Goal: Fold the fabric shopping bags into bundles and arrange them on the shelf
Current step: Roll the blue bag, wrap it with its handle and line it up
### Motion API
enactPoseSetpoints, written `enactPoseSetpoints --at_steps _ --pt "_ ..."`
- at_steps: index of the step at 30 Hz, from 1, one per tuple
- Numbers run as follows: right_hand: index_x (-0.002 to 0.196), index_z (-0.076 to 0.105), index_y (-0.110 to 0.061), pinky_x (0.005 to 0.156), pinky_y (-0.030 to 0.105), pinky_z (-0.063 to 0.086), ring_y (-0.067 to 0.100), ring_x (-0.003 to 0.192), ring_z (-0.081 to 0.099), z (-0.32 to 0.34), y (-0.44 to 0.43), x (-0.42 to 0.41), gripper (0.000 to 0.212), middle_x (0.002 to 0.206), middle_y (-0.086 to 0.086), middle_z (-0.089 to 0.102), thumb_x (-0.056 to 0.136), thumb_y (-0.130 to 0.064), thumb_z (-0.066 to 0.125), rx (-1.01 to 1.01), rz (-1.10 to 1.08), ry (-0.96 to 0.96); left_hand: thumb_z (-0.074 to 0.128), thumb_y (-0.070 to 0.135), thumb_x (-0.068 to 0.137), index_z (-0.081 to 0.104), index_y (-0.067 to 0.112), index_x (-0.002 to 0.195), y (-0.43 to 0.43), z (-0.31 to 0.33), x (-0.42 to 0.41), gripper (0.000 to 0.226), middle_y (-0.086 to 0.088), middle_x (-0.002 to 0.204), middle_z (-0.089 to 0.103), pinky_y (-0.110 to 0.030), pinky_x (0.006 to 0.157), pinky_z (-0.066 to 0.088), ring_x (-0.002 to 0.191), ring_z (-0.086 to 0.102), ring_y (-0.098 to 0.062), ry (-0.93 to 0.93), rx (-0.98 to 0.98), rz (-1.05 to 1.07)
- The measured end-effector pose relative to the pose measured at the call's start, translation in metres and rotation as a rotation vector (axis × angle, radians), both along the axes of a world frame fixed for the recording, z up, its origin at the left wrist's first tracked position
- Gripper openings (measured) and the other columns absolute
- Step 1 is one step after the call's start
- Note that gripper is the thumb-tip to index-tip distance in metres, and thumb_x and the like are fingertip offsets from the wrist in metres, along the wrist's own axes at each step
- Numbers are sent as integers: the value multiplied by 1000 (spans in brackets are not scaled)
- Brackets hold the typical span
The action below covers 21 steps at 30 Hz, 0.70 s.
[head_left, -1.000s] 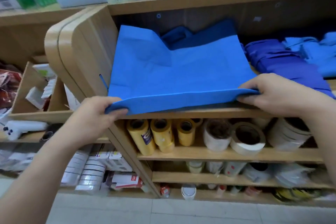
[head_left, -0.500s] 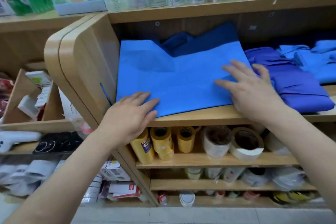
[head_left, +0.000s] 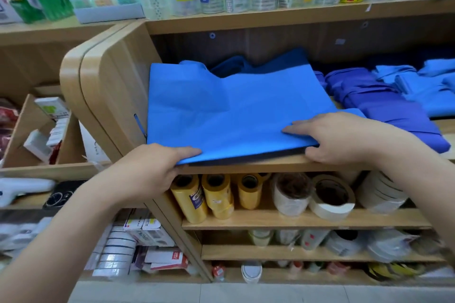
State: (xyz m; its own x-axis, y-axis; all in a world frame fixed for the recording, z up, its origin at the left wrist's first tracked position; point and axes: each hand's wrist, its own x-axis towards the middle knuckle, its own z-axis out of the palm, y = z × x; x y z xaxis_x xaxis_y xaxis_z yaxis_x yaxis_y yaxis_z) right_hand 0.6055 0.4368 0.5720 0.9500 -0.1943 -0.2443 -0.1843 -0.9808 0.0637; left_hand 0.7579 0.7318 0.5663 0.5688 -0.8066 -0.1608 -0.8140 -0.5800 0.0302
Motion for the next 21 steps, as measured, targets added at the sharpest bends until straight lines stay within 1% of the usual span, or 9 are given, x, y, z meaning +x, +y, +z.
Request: enactPoseSetpoints --at_steps 2,5,8,11,14,15,17,18,21 --pt "145 32 -51 95 34 44 21 119 53 6 0 -1 63 136 -5 57 92 -18 41 -50 16 -18 47 29 102 51 44 130 8 8 1 32 16 125 62 -28 91 45 114 57 -11 99 -82 45" --pt "125 60 -42 88 36 48 18 106 58 14 -3 -5 38 116 -9 67 97 -19 47 17 -31 -108 61 25 94 66 33 91 23 14 7 10 11 79 66 -27 73 46 78 59 -5 277 -310 105" --pt "90 72 -25 78 38 51 15 82 62 21 -22 -7 9 83 -5 70 92 -30 65 162 -152 -166 73 19 85 70 22 83 27 7 2 5 7 70 64 -11 55 43 63 57 0 387 -728 295" --pt "85 71 -21 76 37 49 20 84 63 29 -36 -7 22 84 0 70 82 -43 75 216 -263 -228 77 16 82 66 21 88 18 -9 -11 14 7 79 62 -6 54 41 66 56 5 273 -1046 478" --pt "125 64 -23 89 37 47 23 113 57 31 -42 0 59 120 0 66 77 -58 73 113 -317 -247 75 19 84 63 22 109 9 -20 -22 27 4 97 64 -24 70 48 85 60 -12 -157 -982 401" --pt "134 57 -23 92 38 47 25 120 54 31 -42 3 69 128 2 62 78 -62 69 58 -330 -218 74 19 84 62 19 113 6 -23 -20 31 0 99 65 -31 66 48 85 61 -21 -327 -898 331" --pt "143 48 -26 91 39 46 26 125 51 30 -42 11 77 136 1 57 80 -68 61 -45 -334 -166 75 19 82 63 12 111 0 -26 -13 32 -9 90 61 -29 52 37 76 58 -30 -565 -687 265" --pt "144 46 -29 87 39 45 26 125 51 31 -41 16 78 136 0 56 80 -71 59 -94 -325 -152 76 17 79 64 10 106 -4 -26 -11 30 -12 87 58 -30 52 32 76 54 -32 -636 -580 267" --pt "141 46 -34 72 34 41 25 117 55 34 -33 27 78 131 -3 57 75 -73 63 -210 -310 -136 74 6 72 68 8 96 -19 -22 -5 25 -17 96 58 -43 68 40 92 52 -38 -742 -348 185"
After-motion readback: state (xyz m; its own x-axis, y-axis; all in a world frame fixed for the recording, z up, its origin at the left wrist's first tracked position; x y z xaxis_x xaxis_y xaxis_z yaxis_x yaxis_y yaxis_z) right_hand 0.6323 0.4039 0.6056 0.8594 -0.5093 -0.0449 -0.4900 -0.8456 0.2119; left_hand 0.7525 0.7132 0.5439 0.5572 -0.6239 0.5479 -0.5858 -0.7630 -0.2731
